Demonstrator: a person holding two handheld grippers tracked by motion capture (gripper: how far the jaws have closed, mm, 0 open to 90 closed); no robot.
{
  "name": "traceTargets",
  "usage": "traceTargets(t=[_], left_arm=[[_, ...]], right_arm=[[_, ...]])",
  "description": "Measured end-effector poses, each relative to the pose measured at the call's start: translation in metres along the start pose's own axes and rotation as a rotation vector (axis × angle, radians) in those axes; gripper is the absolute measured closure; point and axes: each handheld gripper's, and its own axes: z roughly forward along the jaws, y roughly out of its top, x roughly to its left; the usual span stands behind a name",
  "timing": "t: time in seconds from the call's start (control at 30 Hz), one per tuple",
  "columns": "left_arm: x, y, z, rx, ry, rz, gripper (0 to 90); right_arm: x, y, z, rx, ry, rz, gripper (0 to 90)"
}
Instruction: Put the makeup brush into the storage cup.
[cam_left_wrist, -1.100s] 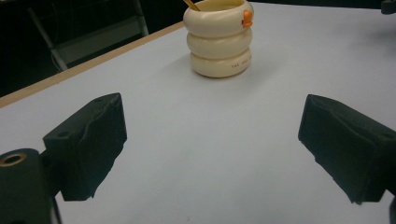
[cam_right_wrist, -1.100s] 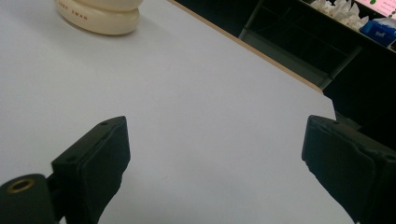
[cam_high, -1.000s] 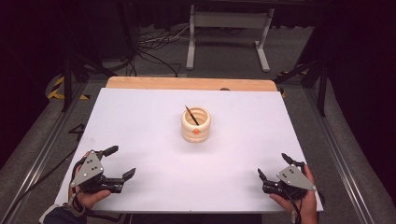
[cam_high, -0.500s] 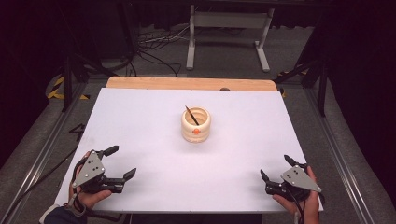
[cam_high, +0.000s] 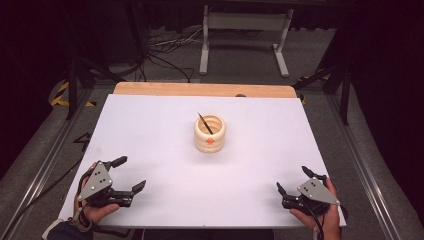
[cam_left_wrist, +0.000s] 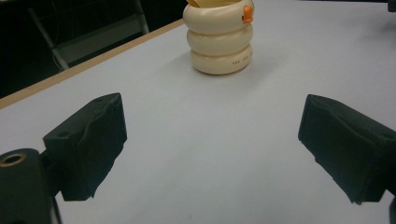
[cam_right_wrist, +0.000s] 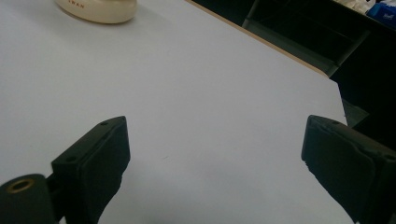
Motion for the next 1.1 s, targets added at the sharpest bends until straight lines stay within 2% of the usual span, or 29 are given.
traceTargets(t=[0.5, 1.1], left_arm=[[0.0005, -0.0006, 0.0015, -0.002, -0.002, -0.012, 9.0], [0.0022, -0.0006, 0.0061, 0.007, -0.002, -0.017, 9.2]], right_arm=[[0.0035, 0.0005, 0.0027, 0.008, 0.01, -0.01, 9.1], [0.0012, -0.0016, 0.0032, 0.008, 0.01, 0.003, 9.4]])
